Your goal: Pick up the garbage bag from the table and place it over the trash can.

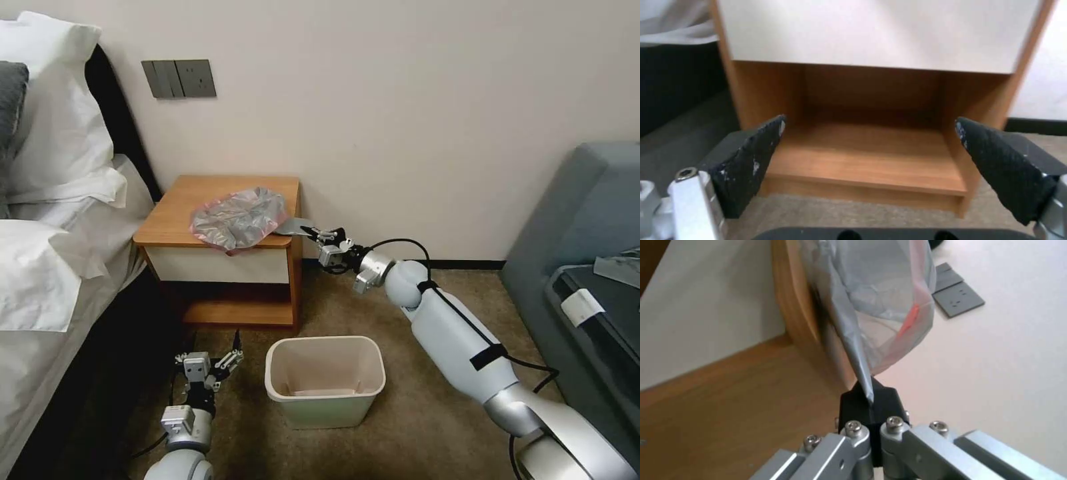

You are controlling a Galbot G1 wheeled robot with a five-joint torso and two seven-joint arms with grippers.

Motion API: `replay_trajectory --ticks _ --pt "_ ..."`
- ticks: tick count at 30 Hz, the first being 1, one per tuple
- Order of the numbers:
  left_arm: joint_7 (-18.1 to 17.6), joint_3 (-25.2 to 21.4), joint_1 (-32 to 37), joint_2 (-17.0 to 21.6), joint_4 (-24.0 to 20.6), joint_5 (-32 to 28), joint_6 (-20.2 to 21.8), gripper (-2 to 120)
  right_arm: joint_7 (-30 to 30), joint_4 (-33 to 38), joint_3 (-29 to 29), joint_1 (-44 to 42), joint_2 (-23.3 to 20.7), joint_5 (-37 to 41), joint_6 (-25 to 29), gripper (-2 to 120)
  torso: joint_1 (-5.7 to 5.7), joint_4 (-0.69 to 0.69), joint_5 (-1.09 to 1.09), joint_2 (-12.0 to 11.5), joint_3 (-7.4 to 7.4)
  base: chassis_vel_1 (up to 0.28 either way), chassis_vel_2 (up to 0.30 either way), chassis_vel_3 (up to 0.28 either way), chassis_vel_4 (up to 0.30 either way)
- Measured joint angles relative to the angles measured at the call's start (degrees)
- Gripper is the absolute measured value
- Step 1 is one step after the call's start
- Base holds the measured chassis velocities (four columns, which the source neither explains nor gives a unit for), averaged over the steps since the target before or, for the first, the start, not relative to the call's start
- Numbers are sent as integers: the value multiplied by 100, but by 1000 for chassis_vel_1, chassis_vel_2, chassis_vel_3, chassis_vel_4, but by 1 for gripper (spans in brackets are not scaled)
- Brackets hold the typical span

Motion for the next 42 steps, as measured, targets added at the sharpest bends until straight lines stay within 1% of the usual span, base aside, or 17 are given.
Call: replay_trajectory --ticks 2,3,4,7,8,9,13,17,19,20,21,24,25,28,30,33,42 --pt "-19 -170 -52 5 144 -28 -37 100 -61 373 118 -235 -118 105 -48 0 0 -1 0 0 0 0 0 0 0" --pt "-37 -283 -82 8 229 -96 -53 100 -108 725 207 -438 -222 195 -90 0 0 -1 0 0 0 0 0 0 0" --pt "-37 -283 -82 8 229 -96 -53 100 -108 725 207 -438 -222 195 -90 0 0 -1 0 0 0 0 0 0 0" --pt "-101 -494 -187 15 456 -270 -78 100 -174 1538 397 -1062 -460 420 -215 0 0 -1 1 1 -1 0 0 0 0" --pt "-122 -524 -216 15 519 -316 -81 100 -176 1745 452 -1267 -521 477 -252 0 0 0 0 1 0 0 0 0 0" --pt "-122 -524 -216 15 519 -316 -81 100 -176 1745 452 -1267 -521 477 -252 0 0 0 0 1 0 0 0 0 0" --pt "-200 -611 -361 55 707 -566 -67 100 -181 2580 658 -2269 -814 744 -400 0 0 -2 0 1 -1 0 0 0 0" --pt "-223 -633 -410 62 711 -635 -36 100 -187 2840 776 -2684 -922 774 -392 0 0 -1 1 1 -1 0 0 0 0" --pt "-246 -631 -481 63 752 -693 15 100 -186 3061 903 -3151 -1033 783 -327 0 0 -2 0 1 -1 0 0 0 0" --pt "-263 -626 -515 62 799 -700 22 100 -182 3115 963 -3384 -1072 768 -253 0 0 -2 1 1 -1 0 0 0 0" --pt "-263 -626 -515 62 799 -700 22 100 -182 3115 963 -3384 -1072 768 -253 0 0 -2 1 1 -1 0 0 0 0" --pt "-289 -593 -547 30 914 -705 29 100 -122 3164 1132 -4003 -1181 578 48 0 0 -1 1 1 -1 0 0 0 0" --pt "-289 -593 -547 30 914 -705 29 100 -122 3164 1132 -4003 -1181 578 48 0 0 -1 1 1 -1 0 0 0 0" --pt "-296 -578 -545 -1 972 -703 25 100 -33 3151 1201 -4445 -1303 452 227 0 0 -2 1 1 -1 0 0 0 0" --pt "-296 -578 -545 -1 972 -703 25 100 -33 3151 1201 -4445 -1303 452 227 0 0 -2 1 1 -1 0 0 0 0" --pt "-307 -575 -534 -5 984 -695 19 100 42 2949 1292 -4667 -1350 325 420 0 0 -1 1 1 0 0 0 0 0" --pt "-311 -553 -515 17 949 -685 15 100 93 2866 1326 -4774 -1365 326 442 -1 0 -1 1 1 0 0 0 0 0"
